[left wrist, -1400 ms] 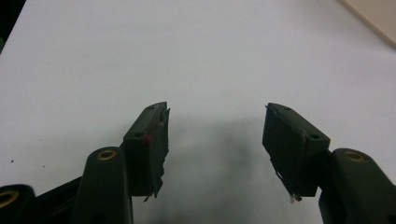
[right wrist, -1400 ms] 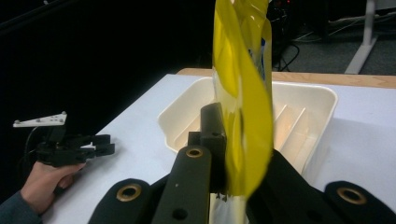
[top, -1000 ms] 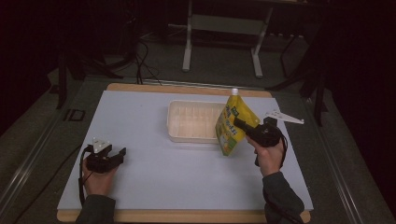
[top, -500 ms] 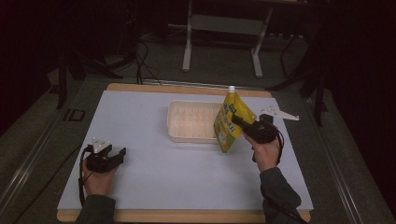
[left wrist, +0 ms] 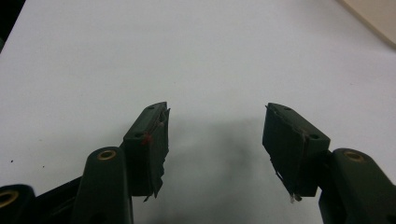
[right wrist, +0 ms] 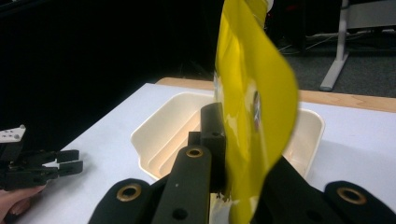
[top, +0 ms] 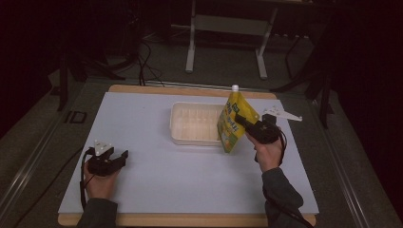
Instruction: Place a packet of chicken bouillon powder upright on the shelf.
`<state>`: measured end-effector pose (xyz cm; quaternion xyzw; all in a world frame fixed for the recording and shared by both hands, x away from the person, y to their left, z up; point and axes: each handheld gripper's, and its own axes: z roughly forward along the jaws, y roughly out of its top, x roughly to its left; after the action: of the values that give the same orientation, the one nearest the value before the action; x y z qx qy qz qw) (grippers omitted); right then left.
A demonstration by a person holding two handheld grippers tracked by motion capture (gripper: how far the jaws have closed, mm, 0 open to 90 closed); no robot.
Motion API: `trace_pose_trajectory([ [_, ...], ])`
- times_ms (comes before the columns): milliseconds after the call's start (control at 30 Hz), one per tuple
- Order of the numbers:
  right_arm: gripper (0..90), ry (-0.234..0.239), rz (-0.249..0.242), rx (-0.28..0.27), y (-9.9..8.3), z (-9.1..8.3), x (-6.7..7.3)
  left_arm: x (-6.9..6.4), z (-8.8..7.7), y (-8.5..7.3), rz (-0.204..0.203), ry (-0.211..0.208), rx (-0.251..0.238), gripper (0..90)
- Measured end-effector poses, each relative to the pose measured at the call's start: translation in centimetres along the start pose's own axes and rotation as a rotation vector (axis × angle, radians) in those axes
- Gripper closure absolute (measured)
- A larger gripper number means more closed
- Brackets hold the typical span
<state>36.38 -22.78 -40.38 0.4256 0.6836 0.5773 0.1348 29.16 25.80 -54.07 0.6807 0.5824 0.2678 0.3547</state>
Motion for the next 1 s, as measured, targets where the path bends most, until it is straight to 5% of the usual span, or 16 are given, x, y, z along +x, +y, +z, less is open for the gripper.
trace_pose_trajectory([
  [1000,90.0,-0.029,0.029,-0.058,0.9,1.0,-0.4,0.0,0.0,0.0,0.002,0.000,0.003,40.3],
])
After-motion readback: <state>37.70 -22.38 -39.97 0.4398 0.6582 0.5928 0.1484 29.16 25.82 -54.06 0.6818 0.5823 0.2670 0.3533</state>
